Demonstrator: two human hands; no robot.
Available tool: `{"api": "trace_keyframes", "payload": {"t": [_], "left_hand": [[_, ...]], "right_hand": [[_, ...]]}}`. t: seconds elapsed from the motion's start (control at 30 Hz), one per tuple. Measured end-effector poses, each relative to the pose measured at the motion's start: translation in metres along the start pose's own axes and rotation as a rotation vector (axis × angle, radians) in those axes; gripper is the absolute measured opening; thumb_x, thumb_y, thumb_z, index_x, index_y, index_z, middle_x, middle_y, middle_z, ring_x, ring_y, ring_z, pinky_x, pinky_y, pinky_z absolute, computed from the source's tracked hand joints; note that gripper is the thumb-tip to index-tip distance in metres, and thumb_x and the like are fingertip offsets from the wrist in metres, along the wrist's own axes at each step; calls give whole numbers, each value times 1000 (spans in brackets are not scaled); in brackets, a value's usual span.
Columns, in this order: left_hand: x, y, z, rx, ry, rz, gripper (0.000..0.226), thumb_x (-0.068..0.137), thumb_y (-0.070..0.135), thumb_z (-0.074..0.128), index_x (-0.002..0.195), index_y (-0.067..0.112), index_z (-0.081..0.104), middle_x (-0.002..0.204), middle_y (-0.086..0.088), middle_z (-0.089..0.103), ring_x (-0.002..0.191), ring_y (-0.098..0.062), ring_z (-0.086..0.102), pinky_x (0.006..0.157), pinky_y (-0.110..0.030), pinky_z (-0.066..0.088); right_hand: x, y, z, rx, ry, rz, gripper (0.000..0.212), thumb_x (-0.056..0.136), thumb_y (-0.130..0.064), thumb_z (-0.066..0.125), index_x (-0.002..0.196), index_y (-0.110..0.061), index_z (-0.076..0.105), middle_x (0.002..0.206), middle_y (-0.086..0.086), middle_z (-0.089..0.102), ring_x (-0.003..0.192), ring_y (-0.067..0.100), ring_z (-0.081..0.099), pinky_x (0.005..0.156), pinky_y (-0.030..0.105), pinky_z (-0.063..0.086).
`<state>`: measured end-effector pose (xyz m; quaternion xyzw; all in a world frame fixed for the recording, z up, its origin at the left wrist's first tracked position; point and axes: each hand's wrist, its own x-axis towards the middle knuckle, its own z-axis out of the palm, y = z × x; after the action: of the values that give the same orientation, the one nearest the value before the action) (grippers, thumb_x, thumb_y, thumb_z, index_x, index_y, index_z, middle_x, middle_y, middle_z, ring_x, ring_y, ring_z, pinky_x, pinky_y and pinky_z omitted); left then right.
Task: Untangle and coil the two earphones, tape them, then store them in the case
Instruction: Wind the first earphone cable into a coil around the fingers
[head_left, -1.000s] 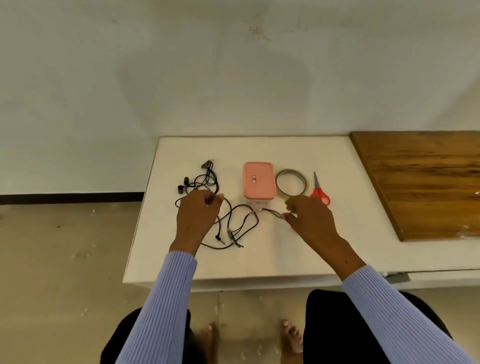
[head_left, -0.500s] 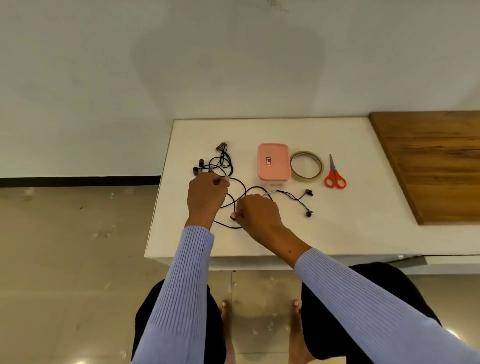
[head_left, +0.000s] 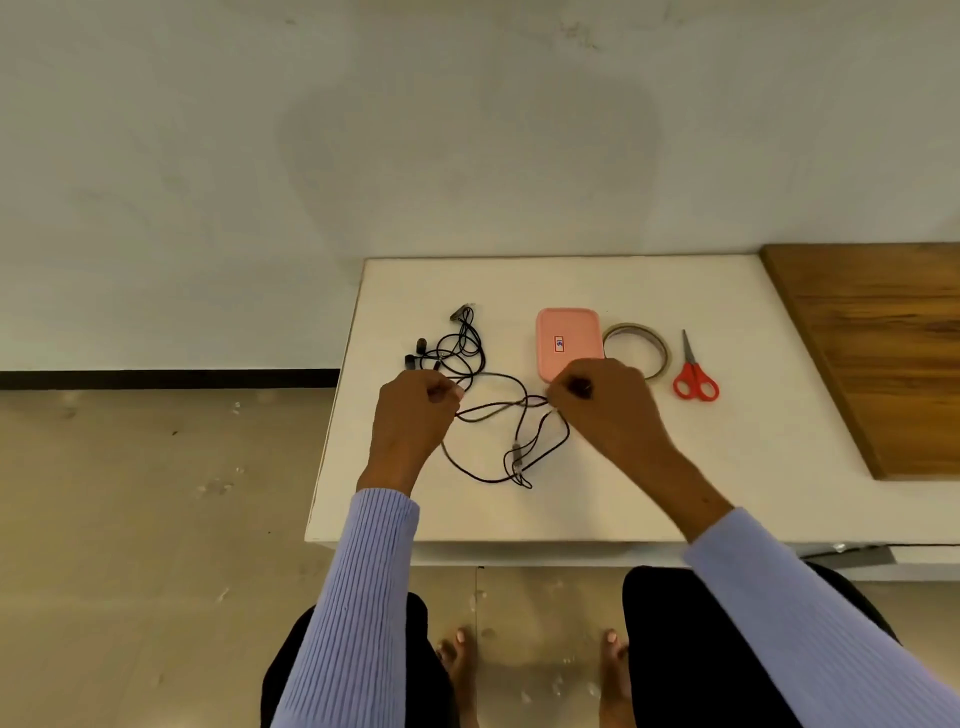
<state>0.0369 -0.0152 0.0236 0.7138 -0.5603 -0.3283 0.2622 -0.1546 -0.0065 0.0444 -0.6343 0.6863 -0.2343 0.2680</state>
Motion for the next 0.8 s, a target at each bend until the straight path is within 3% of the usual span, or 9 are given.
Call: {"api": "trace_keyframes", "payload": {"t": [0.1, 0.17, 0.27, 0.37, 0.47, 0.57, 0.7, 0.8], "left_hand": [[0, 1, 1, 18, -20, 58, 16, 89, 22, 60, 94, 10, 70, 89, 1, 66, 79, -7, 56, 61, -3, 34], [-1, 6, 2, 1, -1, 81, 16, 89, 25, 60, 90, 12, 69, 84, 3, 65, 75, -7, 56, 63, -5, 40], [-7, 21, 3, -123, -22, 165, 23, 81, 39, 68, 83, 16, 68, 79, 4, 67, 74, -9, 60, 64, -9, 42], [-14, 32, 12, -126, -152, 248, 39, 63, 47, 80, 94, 27, 67, 89, 12, 67, 82, -3, 59, 70, -15, 46], [-13, 31, 19, 46, -171, 278, 25, 71, 35, 78, 92, 23, 71, 88, 10, 68, 79, -7, 62, 70, -21, 45], [-10, 32, 16, -158, -227, 197, 4, 79, 15, 72, 80, 11, 71, 72, 1, 71, 61, -8, 66, 60, -17, 47], [-16, 42, 15, -470, -289, 103, 5, 82, 4, 68, 83, 0, 66, 70, -12, 70, 60, -16, 70, 54, -20, 52], [-20, 48, 18, -587, -207, 78, 11, 82, 4, 68, 87, -6, 66, 73, -17, 71, 64, -17, 70, 55, -20, 53]], "right_hand": [[0, 12, -25, 244, 66, 53, 15, 84, -14, 58, 77, -7, 70, 73, 1, 69, 72, 16, 65, 74, 41, 56], [0, 12, -33, 329, 99, 45, 18, 87, -9, 55, 76, -8, 70, 72, -3, 68, 66, 6, 63, 69, 34, 55], [1, 5, -36, 436, 104, -3, 18, 88, -5, 54, 77, -9, 68, 79, 7, 68, 62, 1, 62, 57, 21, 54], [1, 0, -34, 556, 58, -18, 16, 88, -3, 54, 82, -7, 68, 81, 8, 69, 64, 4, 64, 57, 19, 55], [2, -3, -35, 684, 40, -23, 17, 89, 1, 52, 82, -5, 67, 79, 5, 68, 64, 6, 64, 59, 21, 55], [6, 1, -37, 835, 78, 37, 15, 89, 1, 53, 89, -1, 68, 78, 5, 66, 66, 7, 63, 61, 21, 53], [12, 5, -33, 993, 67, 205, 21, 89, -11, 60, 109, -7, 63, 90, 6, 69, 76, 9, 68, 63, 22, 55], [15, 6, -16, 847, -133, 410, 60, 87, -41, 60, 134, -8, 43, 105, 7, 70, 83, 13, 71, 63, 24, 57]]}}
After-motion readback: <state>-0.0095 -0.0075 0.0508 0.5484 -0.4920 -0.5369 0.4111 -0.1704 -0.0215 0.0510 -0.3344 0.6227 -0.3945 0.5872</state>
